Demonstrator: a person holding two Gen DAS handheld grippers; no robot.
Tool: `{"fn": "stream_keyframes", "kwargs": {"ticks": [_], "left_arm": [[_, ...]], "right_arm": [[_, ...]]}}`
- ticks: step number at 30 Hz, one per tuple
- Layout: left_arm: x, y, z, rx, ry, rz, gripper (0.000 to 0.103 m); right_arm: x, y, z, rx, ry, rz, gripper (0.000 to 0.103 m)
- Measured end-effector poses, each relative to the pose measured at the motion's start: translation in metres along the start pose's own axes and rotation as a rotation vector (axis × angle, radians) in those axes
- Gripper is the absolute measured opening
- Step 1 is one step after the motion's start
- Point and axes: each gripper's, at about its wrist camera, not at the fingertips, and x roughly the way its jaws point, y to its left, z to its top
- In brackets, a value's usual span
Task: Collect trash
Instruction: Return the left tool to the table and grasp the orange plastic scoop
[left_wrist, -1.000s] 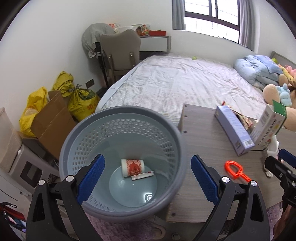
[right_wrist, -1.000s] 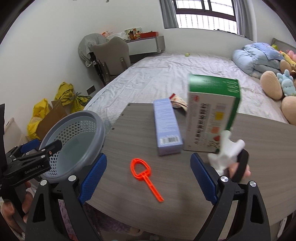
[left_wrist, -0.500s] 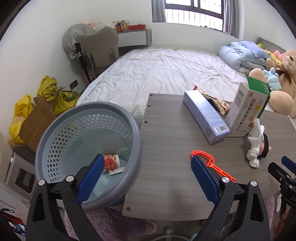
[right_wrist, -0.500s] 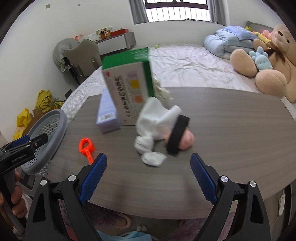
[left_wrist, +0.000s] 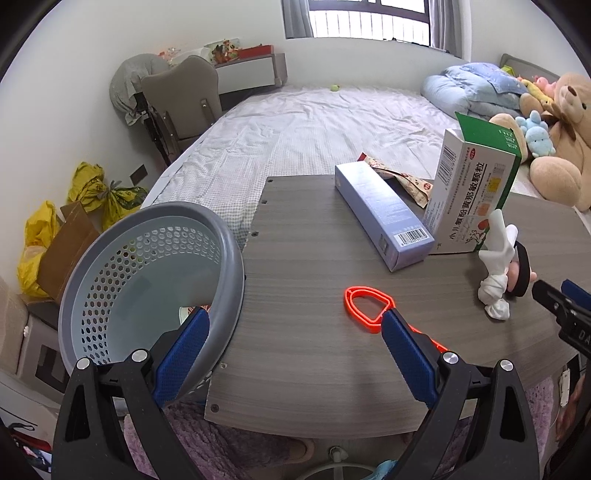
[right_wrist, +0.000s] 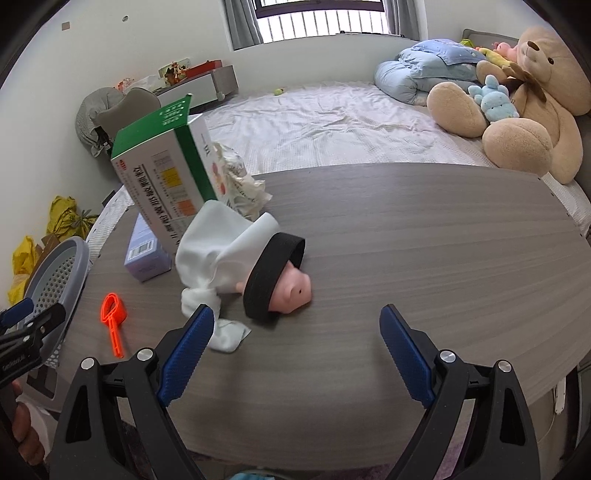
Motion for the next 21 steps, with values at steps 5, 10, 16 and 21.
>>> {"fn": "stream_keyframes", "kwargs": {"ticks": [5,10,16,21], "left_arm": [[0.001,-0.002,0.001,0.001,0.002,0.003,0.092],[0.007,-0.009,-0.001,0.001,0.032,-0.02,0.092],[0.02,-0.026,-0.002,0.01,0.081,-0.072,0.092],[0.035,-0.034,0.003,-0.024,0.108,-0.093,0.092]], "right_arm": [[0.006,-0.003,0.005,0.007,0.007,0.004,0.087],[0.003,-0.004,0.004,0.004,0.006,0.019,0.087],[-0.003,-0.01,-0.002,0.019,0.009,0.031,0.087],[-0.007,-0.018,-0.006,0.039,0.001,0.031,0.087]]}}
